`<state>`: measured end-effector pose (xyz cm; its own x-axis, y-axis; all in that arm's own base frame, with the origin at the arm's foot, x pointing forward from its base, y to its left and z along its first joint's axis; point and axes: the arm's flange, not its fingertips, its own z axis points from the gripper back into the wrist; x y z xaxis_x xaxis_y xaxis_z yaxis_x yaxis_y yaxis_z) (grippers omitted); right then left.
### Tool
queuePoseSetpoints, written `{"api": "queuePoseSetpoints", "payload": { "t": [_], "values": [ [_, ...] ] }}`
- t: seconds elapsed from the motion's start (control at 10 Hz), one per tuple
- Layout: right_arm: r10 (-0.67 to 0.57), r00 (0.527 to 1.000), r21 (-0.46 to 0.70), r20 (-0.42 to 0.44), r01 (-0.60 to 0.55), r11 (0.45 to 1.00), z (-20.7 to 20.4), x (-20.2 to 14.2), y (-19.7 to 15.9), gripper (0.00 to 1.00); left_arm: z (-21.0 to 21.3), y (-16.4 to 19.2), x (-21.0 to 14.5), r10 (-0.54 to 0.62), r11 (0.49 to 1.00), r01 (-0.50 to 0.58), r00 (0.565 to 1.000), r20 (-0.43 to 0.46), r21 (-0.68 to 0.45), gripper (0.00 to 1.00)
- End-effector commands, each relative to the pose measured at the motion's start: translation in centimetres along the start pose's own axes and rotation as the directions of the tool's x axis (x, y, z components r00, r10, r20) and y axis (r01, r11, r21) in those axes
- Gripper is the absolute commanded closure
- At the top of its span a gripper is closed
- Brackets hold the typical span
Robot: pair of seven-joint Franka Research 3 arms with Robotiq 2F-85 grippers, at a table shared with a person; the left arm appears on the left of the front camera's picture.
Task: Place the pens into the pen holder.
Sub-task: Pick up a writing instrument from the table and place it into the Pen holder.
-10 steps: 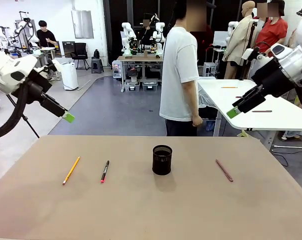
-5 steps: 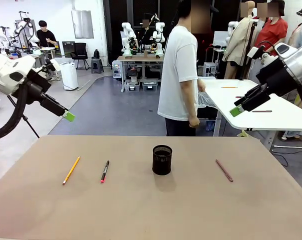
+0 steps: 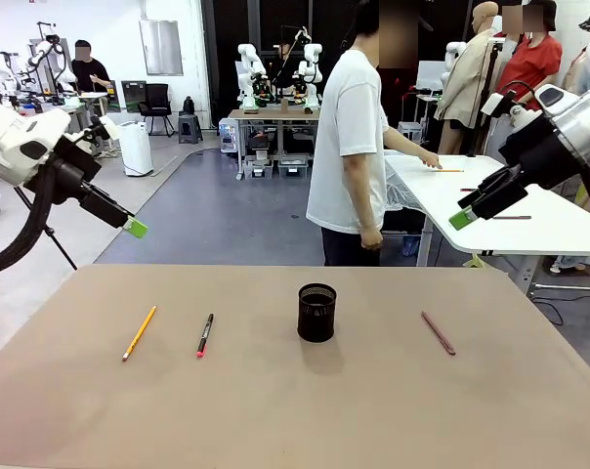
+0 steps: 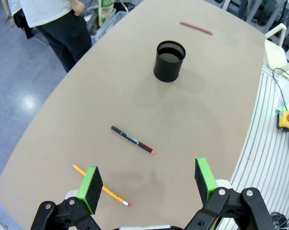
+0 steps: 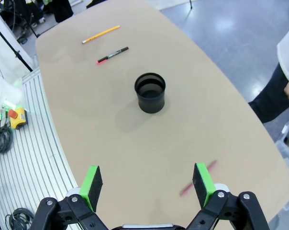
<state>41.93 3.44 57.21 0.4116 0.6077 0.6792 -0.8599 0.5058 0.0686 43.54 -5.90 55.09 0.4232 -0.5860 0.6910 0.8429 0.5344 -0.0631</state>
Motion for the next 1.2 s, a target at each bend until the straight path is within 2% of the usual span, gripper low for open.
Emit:
{"api": "queuePoseSetpoints", "payload": {
  "t": [0.0, 0.5, 0.6, 0.7, 0.9, 1.0, 1.1],
  "values": [
    [-0.011, 1.0, 0.011, 0.016, 0.011, 1.0, 0.1, 0.1, 0.0, 0.0, 0.1, 0.1, 0.0, 0.001, 1.0, -0.001, 1.0, 0.004, 0.001, 0.0],
    [-0.011, 1.0, 0.011, 0.016, 0.011, 1.0, 0.1, 0.1, 0.0, 0.0, 0.0, 0.0, 0.0, 0.0, 1.0, 0.0, 1.0, 0.0, 0.0, 0.0],
    [-0.011, 1.0, 0.011, 0.016, 0.011, 1.0, 0.1, 0.1, 0.0, 0.0, -0.3, -0.5, 1.2, 0.068, 0.997, -0.064, 0.991, -0.112, 0.039, 0.0],
    [-0.011, 1.0, 0.011, 0.016, 0.011, 1.0, 0.1, 0.1, 0.0, 0.0, -0.7, -1.0, 2.1, 0.138, 0.981, -0.109, 0.973, -0.188, 0.158, 0.0],
    [-0.011, 1.0, 0.011, 0.016, 0.011, 1.0, 0.1, 0.1, 0.0, 0.0, -2.8, -1.3, 2.8, 0.202, 0.966, -0.133, 0.925, -0.321, 0.223, 0.0],
    [-0.011, 1.0, 0.011, 0.016, 0.011, 1.0, 0.1, 0.1, 0.0, 0.0, -4.5, -0.6, 2.6, 0.283, 0.927, -0.156, 0.888, -0.362, 0.341, 0.0],
    [-0.011, 1.0, 0.011, 0.016, 0.011, 1.0, 0.1, 0.1, 0.0, 0.0, -5.9, -0.4, 2.1, 0.312, 0.916, -0.167, 0.868, -0.386, 0.365, 0.0]
  ]
}}
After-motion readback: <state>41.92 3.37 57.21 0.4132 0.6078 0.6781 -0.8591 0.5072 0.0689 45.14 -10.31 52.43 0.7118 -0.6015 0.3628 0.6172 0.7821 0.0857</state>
